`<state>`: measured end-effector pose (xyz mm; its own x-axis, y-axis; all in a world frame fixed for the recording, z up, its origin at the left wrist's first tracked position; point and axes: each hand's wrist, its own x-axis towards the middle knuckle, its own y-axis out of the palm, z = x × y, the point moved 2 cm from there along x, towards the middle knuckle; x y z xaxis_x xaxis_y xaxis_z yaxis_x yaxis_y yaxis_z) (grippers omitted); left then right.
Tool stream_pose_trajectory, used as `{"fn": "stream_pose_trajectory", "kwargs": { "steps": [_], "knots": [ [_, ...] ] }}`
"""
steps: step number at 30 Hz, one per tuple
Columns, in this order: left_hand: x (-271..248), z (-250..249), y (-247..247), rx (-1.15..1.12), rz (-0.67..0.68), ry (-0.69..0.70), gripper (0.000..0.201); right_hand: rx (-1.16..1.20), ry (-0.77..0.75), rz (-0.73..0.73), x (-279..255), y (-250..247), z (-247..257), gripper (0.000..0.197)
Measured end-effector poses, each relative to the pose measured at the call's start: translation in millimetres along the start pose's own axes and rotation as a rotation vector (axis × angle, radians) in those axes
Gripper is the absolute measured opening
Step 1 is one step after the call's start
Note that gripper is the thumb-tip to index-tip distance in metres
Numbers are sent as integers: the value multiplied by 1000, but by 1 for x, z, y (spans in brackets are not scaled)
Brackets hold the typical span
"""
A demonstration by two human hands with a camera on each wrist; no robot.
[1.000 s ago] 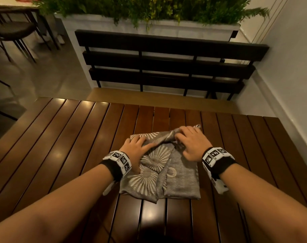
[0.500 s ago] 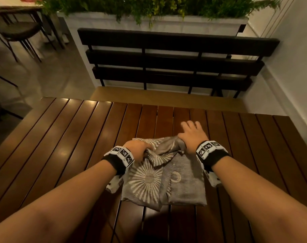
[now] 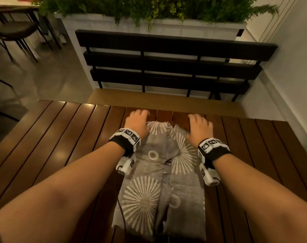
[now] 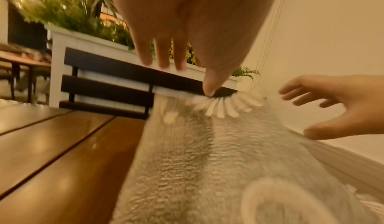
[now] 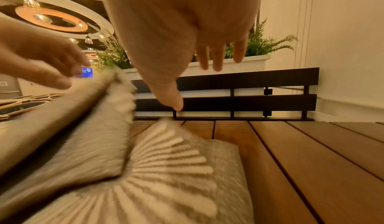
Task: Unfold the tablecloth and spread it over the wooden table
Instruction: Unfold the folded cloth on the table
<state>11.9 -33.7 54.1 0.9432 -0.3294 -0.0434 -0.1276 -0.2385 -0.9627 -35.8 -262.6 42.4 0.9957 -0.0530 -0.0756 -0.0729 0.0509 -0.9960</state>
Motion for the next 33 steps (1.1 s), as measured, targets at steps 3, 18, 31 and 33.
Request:
{"fn": "stream_pose_trajectory", "kwargs": {
  "steps": [3, 18, 31, 33],
  "knots": [
    [-4, -3, 10, 84, -89, 69, 56, 40, -43, 28, -12, 18, 0, 70],
    [-53, 2, 93, 242, 299, 138, 78, -5, -110, 356, -19, 86, 14, 92],
    [-66, -41, 79, 223, 314, 141, 56, 57, -102, 515, -4, 70, 0, 96],
    [-79, -70, 78, 11, 265, 146, 41, 45, -131, 538, 3, 66, -3, 92]
  ]
}}
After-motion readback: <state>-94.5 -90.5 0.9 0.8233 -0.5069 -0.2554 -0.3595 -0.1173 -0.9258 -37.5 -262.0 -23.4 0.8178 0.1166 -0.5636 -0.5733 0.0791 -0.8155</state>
